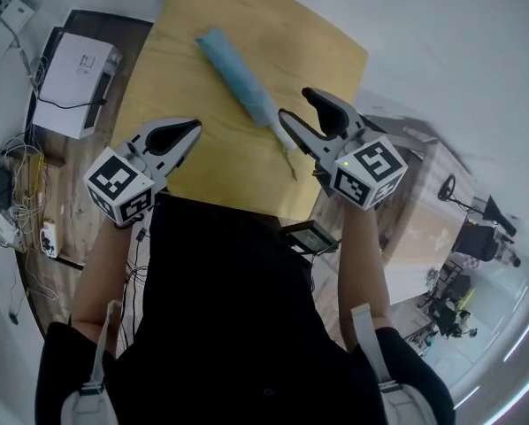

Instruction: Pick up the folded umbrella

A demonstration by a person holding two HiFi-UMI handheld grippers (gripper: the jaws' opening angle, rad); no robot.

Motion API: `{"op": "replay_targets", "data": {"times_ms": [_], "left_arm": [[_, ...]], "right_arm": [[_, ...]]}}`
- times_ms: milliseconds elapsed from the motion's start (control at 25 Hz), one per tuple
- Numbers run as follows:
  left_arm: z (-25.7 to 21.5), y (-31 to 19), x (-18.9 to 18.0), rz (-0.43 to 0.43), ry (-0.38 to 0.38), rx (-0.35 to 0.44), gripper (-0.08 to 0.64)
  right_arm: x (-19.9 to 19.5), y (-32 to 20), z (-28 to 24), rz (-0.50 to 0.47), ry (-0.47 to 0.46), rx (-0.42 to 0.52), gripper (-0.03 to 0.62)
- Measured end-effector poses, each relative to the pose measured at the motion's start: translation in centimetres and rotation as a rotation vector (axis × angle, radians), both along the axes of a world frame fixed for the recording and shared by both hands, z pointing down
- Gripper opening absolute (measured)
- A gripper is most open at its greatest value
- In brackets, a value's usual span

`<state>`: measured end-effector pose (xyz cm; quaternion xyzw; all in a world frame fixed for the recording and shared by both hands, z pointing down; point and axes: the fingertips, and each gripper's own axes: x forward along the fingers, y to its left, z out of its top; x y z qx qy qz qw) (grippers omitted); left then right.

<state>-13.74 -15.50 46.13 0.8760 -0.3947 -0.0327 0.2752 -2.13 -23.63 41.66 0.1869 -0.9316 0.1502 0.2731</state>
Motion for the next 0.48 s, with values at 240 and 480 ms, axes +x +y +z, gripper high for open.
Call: {"op": "replay_targets", "data": {"times_ms": [240, 480], "left_arm": [[1.5, -1.7, 0.5, -0.034, -0.016, -0.03, 0.011], [3.8, -1.6, 0.7, -0.026, -0.041, -0.06, 0.011]], "right_arm": [[0.1, -1.3, 2.8, -0.053, 0.024, -0.082, 0.285], [-1.7, -2.3, 7.7, -0.065, 0.045, -0.173, 0.317]]}}
